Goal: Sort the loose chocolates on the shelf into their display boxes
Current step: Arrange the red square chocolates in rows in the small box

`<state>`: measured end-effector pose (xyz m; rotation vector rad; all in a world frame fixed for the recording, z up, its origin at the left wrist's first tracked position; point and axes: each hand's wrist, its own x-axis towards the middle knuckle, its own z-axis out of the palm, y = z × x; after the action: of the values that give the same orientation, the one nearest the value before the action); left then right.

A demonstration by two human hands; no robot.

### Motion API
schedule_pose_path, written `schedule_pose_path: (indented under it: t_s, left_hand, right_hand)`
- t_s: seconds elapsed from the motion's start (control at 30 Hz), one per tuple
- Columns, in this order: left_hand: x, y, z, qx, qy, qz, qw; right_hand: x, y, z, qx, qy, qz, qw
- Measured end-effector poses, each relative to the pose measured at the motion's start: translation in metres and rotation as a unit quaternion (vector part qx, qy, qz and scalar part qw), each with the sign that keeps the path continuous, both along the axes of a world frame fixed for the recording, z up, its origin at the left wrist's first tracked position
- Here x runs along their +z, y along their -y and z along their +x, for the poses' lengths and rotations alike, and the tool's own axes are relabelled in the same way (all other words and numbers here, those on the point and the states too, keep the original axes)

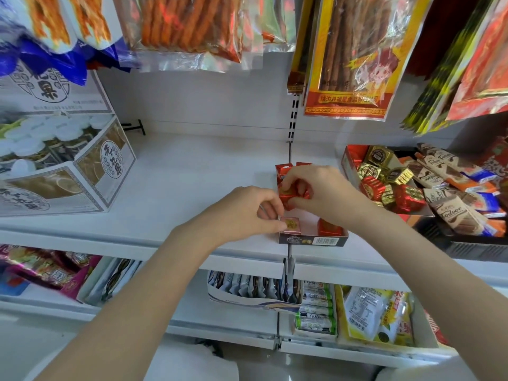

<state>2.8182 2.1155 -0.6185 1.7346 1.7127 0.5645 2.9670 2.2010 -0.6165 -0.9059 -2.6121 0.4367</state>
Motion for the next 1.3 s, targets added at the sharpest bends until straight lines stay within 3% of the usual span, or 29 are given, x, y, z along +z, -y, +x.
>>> schedule_pose_path:
  t_s: [0.23,0.4,0.63,0.87,1.07,1.3]
  left_hand:
    - [0.000,-0.003,0.001,-0.015,-0.055,-0.014,0.998]
    - [-0.004,-0.007,0.007,-0.026,-0.079,-0.022,0.996]
    - [-0.004,-0.010,0.007,-0.036,-0.097,-0.025,0.994]
    - [0.000,-0.011,0.008,-0.063,-0.128,-0.057,0.988]
    - [0.001,-0.008,0.011,-0.055,-0.123,-0.060,0.989]
    - [0.006,-0.010,0.013,-0.051,-0.133,-0.067,0.988]
  right_hand:
    - [0.026,0.002,0.030,-0.018,-0.070,-0.257,0.964]
    - [0.013,0.013,0.033,0.013,0.038,-0.158,0.987]
    - [0.008,0.010,0.035,0.034,0.102,-0.124,0.986]
    - [0.008,0.007,0.040,0.052,0.119,-0.133,0.983]
    - [0.015,0.004,0.047,0.027,0.078,-0.107,0.991]
    - [0.016,0.005,0.056,0.018,0.163,-0.036,0.986]
